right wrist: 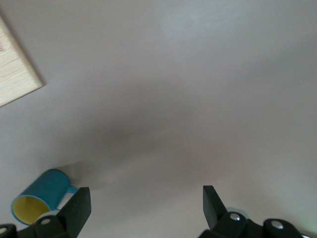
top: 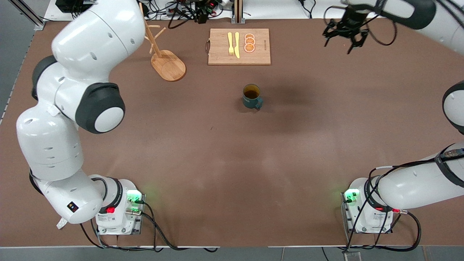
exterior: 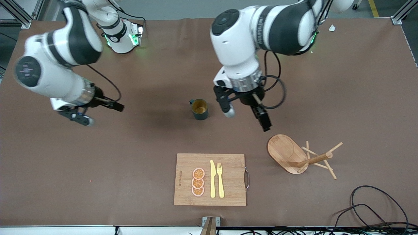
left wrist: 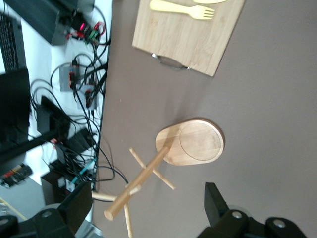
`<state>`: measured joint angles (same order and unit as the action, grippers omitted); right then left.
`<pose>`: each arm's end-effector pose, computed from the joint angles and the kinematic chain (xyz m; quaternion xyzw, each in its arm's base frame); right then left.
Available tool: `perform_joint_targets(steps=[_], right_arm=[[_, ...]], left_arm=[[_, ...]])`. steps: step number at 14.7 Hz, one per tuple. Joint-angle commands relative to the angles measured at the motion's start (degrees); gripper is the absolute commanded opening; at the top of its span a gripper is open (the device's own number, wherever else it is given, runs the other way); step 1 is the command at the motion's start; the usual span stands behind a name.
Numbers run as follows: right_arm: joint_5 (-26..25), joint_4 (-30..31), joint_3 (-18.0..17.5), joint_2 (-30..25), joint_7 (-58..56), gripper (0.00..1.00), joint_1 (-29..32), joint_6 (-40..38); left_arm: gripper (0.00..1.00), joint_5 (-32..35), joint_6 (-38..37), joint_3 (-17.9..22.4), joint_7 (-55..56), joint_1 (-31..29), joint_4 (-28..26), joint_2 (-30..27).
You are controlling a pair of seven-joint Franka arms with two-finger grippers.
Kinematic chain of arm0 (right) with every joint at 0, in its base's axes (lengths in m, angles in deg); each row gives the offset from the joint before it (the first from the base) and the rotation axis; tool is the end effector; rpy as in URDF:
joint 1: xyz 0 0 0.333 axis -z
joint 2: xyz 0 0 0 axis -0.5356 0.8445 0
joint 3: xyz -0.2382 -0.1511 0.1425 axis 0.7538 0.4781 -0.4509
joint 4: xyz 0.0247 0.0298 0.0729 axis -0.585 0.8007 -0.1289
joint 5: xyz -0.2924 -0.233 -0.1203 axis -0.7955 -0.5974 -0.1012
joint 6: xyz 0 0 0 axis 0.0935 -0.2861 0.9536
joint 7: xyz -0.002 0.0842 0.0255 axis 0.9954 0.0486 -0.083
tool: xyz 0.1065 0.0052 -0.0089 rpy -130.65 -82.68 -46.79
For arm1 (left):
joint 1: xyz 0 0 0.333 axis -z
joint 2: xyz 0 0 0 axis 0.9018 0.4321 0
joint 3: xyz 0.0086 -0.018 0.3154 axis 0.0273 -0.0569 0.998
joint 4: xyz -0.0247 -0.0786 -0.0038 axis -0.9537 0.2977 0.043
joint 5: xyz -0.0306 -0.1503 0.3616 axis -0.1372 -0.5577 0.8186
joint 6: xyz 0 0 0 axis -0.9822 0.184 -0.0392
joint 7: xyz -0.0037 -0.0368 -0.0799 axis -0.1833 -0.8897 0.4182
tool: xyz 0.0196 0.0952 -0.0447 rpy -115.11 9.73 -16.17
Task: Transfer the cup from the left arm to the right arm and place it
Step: 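Raise the left gripper away while the right gripper reaches the mug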
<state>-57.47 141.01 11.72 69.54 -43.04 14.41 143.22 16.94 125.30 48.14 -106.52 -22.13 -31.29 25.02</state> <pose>0.5540 0.1563 0.4382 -0.9740 0.2084 0.0822 0.0346 0.5767 -0.4050 0.5477 -0.7995 0.5509 -0.0408 0.2359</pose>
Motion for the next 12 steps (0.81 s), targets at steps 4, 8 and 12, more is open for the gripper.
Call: perform_joint_targets(steps=[4,8,12], right_arm=[[2.5,8.4,0.5,2.0,4.3,1.00,-12.5,16.7],[1.9,8.0,0.6,8.4,3.8,1.00,-19.5,27.3],[-0.7,4.4,0.5,14.3,3.7,1.00,-23.1,29.9]], left_arm=[[1.00,-15.9,0.1,-0.6,0.4,-16.1,-2.5,-6.2],[1.00,-19.8,-1.7,-0.5,1.1,-22.4,-2.5,-7.2],[1.00,-26.5,-7.6,-0.5,16.7,-29.2,-2.8,-9.4]])
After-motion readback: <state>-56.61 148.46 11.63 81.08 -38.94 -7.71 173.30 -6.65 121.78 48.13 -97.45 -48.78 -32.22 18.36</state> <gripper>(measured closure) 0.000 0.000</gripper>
